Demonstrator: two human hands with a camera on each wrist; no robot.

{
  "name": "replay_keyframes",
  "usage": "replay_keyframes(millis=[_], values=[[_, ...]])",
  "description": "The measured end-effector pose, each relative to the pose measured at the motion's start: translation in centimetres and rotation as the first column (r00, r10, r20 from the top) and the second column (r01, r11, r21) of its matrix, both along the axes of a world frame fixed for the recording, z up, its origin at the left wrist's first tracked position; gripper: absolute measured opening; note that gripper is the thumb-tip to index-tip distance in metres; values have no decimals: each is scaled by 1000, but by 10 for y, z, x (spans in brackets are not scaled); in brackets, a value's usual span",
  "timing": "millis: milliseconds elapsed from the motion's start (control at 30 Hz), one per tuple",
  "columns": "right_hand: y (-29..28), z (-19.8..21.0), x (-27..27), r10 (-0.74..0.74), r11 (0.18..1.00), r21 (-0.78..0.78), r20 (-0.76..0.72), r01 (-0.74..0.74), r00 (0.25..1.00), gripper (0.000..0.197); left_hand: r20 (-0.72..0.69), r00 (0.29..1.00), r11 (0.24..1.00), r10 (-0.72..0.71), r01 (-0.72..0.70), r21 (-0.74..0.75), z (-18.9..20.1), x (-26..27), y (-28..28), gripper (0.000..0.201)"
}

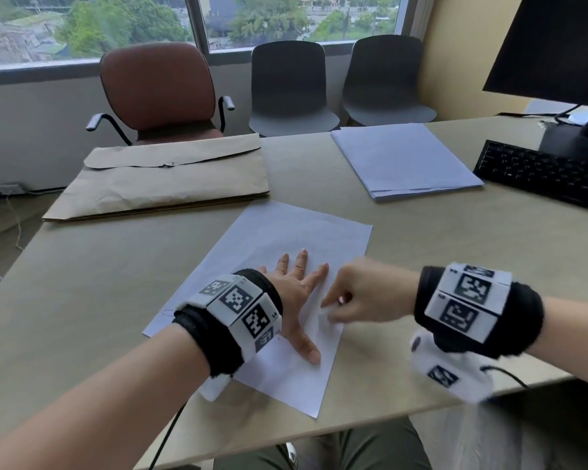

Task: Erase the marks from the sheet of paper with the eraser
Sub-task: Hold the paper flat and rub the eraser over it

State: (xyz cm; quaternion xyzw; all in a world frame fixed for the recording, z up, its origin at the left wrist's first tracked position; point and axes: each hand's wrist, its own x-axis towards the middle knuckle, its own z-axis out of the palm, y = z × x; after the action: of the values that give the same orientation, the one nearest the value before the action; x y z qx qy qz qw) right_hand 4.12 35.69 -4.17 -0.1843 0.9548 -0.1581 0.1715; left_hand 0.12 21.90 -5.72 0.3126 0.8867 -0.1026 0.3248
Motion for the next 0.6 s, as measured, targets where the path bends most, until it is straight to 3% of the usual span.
replay_keyframes(millis=[100, 200, 267, 467, 600], values=[[7, -4, -11, -134, 990, -52, -108, 129, 985, 17, 0, 1000, 1000, 1, -1, 8, 0, 0, 0, 135], [-5, -6, 15, -29, 999, -26, -19, 28, 999, 29, -5, 1000, 1000, 2, -2, 0, -1, 0, 0, 137], [-12, -6, 32, 56, 998, -23, 43, -55, 998, 18, -5, 1000, 1000, 6, -6, -7, -1, 0, 1, 138], [8, -4, 6, -114, 993, 10, -149, 117, 982, 24, -3, 1000, 1000, 14, -14, -2, 1, 0, 1, 136], [-8, -6, 35, 27, 1000, 3, -69, -27, 997, 20, -10, 1000, 1000, 22, -22, 3, -1, -1, 0, 136]])
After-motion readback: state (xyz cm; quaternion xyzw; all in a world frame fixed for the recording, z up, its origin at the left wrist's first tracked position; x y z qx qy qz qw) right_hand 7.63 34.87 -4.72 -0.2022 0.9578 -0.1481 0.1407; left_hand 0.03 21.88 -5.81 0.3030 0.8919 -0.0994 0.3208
